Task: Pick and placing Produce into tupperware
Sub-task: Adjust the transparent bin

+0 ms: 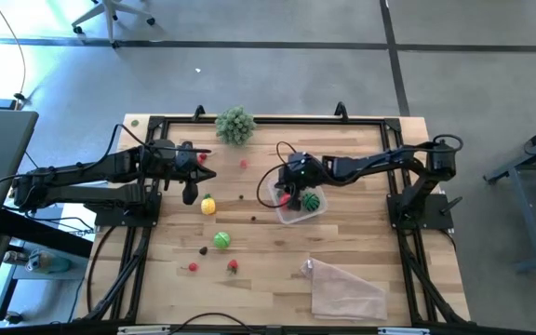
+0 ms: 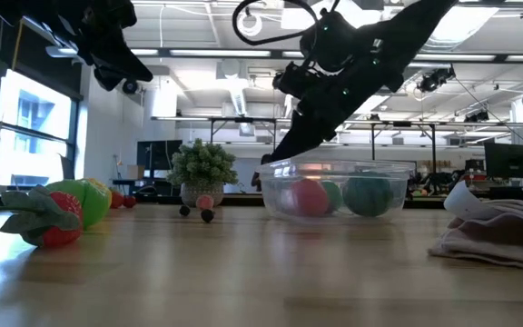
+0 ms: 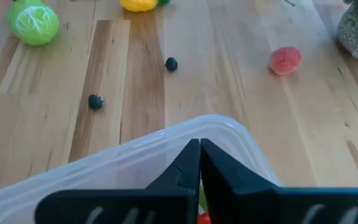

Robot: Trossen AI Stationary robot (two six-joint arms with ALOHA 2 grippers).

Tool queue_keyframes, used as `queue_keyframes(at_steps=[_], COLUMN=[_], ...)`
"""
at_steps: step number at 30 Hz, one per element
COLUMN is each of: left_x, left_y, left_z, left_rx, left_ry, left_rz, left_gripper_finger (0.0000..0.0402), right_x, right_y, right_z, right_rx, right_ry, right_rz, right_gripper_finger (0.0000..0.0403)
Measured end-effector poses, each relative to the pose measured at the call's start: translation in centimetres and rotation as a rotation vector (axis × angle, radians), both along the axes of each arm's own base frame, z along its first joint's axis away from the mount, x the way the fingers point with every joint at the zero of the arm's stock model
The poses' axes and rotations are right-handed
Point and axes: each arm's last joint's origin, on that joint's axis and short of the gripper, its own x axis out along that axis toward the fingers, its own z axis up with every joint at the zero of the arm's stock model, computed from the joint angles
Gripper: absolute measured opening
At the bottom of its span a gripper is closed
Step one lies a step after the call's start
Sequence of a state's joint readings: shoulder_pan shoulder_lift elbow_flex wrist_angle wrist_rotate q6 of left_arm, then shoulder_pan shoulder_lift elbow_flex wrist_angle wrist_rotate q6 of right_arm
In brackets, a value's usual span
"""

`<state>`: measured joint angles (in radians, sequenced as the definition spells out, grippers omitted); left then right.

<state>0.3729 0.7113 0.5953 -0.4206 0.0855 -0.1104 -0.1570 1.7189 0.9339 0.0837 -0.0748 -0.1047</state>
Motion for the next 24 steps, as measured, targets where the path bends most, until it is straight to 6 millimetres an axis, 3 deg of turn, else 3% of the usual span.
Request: queue_keyframes(at_steps=[7, 14, 24], left_x=[0.0, 0.0, 0.0], left_y=[0.0, 0.0, 0.0], left_z=[0.0, 0.0, 0.0], left_rx=[0.000, 0.000, 0.000], left_ry=[0.000, 0.000, 0.000], left_rz=[0.000, 0.000, 0.000], left_gripper_finger=[0.0001, 0.0001, 0.0001], right_x=[0.7, 1.4, 5.3], right_y=[-0.3, -0.6, -1.2], right_z=[-2.1, -1.3, -1.6], right_rx=[-0.028, -0.031, -0.024], right_ry=[0.029, 0.000, 0.047], right_rz=[-0.032, -0.042, 0.002], right_gripper_finger=[0.0000, 0.0000, 0.0000])
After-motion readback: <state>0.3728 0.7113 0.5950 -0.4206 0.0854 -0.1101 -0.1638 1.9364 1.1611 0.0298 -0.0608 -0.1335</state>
